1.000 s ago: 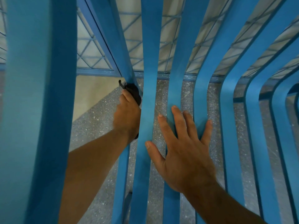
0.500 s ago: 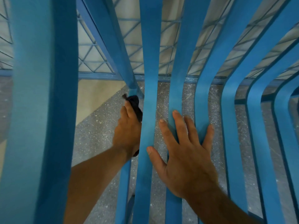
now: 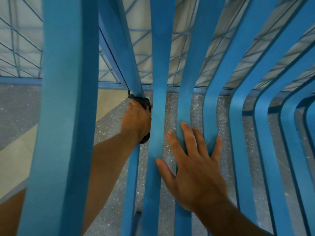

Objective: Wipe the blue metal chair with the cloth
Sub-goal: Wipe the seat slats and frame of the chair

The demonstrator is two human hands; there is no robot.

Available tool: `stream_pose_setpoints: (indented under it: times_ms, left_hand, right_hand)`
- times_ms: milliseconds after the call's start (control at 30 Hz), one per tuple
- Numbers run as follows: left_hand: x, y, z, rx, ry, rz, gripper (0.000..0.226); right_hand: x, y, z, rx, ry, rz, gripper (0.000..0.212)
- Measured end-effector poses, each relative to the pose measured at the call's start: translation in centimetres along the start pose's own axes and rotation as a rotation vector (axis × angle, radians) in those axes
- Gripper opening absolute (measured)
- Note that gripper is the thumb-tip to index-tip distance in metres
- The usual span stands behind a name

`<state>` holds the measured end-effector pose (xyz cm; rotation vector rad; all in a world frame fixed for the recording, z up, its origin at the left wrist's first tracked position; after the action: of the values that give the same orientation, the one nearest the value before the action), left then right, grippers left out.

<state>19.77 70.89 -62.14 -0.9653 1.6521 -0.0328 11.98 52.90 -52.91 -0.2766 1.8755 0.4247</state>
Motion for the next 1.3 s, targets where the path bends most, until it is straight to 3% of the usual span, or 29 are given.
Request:
stream_pose_setpoints:
  times_ms: [100, 200, 300, 433, 667, 833, 933, 1033, 1100, 1200, 1300]
  left_hand:
    - [-0.1, 0.8, 1.9, -0.105, 0.08, -0.317, 0.044]
    - [1.9, 3.6, 5.1, -0.062, 0.159, -0.409, 0.048]
    - [0.4, 1.6, 3.6, -0.065, 0.191, -0.297, 0.043]
    - [0.1, -0.3, 0.7, -0.094, -0.033, 0.013, 0.037]
    - [1.9, 1.1, -4.4, 0.211, -0.008, 0.357, 0.073]
    - [1.8, 1.6, -2.7, 0.22, 0.025, 0.258, 0.085]
    - [2.5, 1.6, -0.8, 0.273, 0.041, 0.276, 0.075]
    - [1.9, 2.0, -0.4, 0.257, 0.038, 0.037, 0.055]
    - [1.2, 2.2, -1.0, 0.303, -0.022, 0.022, 0.048]
    - [1.0, 2.8, -2.7, 0.262, -0.051, -0.055, 0.046]
    - [0.7, 2.9, -6.2, 0.15, 0.042, -0.22, 0.049]
  right_hand:
    - [0.0, 0.0, -0.2, 0.004, 0.003, 0.0, 0.066]
    - [0.1, 0.1, -0.1, 0.007, -0.004, 0.0, 0.066]
    - [0.2, 0.0, 0.0, 0.008, 0.001, -0.002, 0.066]
    - [0.1, 0.1, 0.0, 0.014, 0.01, -0.006, 0.066]
    - [0.1, 0.1, 0.0, 0.004, 0.023, -0.035, 0.067]
    - [0.0, 0.1, 0.1, 0.004, 0.023, -0.037, 0.067]
    - [0.1, 0.0, 0.1, 0.005, 0.017, -0.032, 0.068]
    - [0.2, 0.0, 0.1, 0.004, 0.013, -0.03, 0.068]
    - [0.2, -0.1, 0.1, 0.003, 0.005, -0.036, 0.068]
    - [0.2, -0.1, 0.2, 0.001, 0.004, -0.039, 0.068]
    - [0.1, -0.1, 0.2, -0.009, 0.015, -0.039, 0.068]
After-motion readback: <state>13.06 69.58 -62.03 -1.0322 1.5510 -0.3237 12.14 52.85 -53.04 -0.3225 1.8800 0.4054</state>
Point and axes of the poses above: each hand's wrist, its own z-axis towards the middle knuckle, its own x-axis out of the palm, y = z × x, the point moved 3 cm from there along z, towards the middle knuckle, and after that the axes turned 2 degrees about -z, right-handed, at the moved point
